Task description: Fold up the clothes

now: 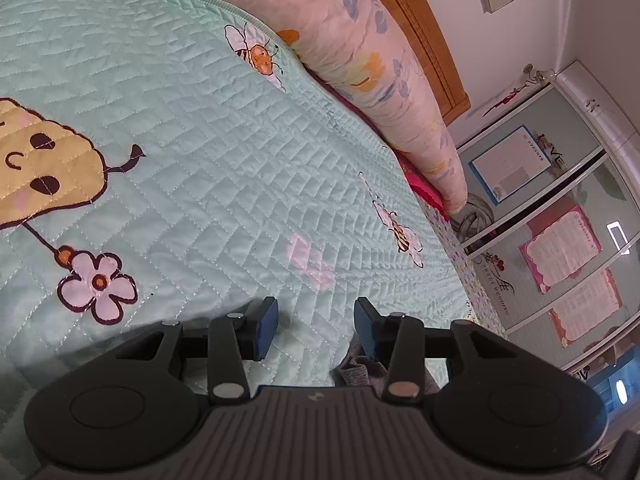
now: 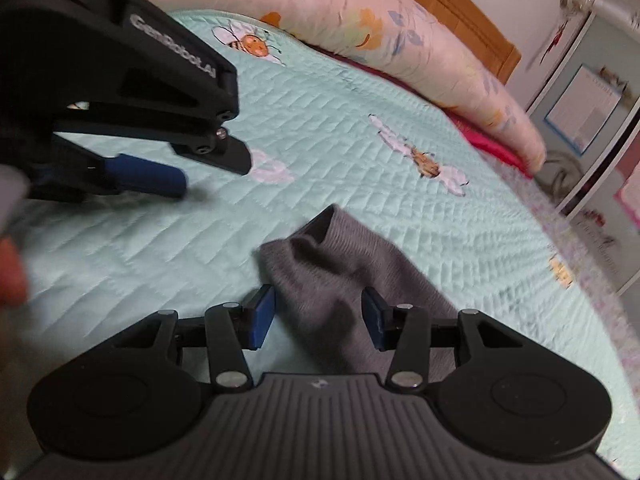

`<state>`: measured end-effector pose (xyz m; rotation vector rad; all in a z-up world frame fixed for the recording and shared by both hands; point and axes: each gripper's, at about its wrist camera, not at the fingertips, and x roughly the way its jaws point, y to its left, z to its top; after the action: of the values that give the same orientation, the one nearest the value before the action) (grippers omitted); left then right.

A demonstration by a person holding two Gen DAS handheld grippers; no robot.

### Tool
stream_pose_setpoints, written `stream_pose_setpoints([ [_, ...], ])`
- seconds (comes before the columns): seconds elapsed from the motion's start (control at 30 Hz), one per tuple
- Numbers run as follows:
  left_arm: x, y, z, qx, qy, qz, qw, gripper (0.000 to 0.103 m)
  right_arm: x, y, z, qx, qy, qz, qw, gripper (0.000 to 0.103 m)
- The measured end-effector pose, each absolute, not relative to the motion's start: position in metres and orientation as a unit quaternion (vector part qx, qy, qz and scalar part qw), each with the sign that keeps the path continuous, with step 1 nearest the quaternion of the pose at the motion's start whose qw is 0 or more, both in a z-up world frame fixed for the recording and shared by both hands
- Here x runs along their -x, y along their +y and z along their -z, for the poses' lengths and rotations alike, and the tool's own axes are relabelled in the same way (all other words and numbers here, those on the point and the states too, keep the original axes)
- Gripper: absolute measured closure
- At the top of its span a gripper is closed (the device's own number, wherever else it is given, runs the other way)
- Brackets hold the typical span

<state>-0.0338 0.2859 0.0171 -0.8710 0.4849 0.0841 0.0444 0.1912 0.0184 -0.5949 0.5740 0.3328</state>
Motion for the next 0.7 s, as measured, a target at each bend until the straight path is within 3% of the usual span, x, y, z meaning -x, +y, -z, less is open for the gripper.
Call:
stream_pose_setpoints([
  [0.33,0.033,0.278,-0.016,0.391,0.236,-0.051,0.888,0.058,-0.056,0.191,-0.012,0.253,0.281,-0.132,0.916,0.065],
  [0.43,0.032,0.276,-0.018,0.388,0.237,-0.041,0.89,0.058,-0.052,0.181,-0.022,0.194,0.299,-0.151,0.922,0.063],
  [0.53,0.03,0.266,-0.024,0.374,0.237,0.001,0.897,0.058,-0.031,0.139,-0.045,0.055,0.31,-0.155,0.936,0.063],
  [0.7,0.028,0.227,-0.035,0.309,0.253,0.107,0.911,0.058,0.027,0.039,-0.061,-0.109,0.296,-0.054,0.947,0.063],
])
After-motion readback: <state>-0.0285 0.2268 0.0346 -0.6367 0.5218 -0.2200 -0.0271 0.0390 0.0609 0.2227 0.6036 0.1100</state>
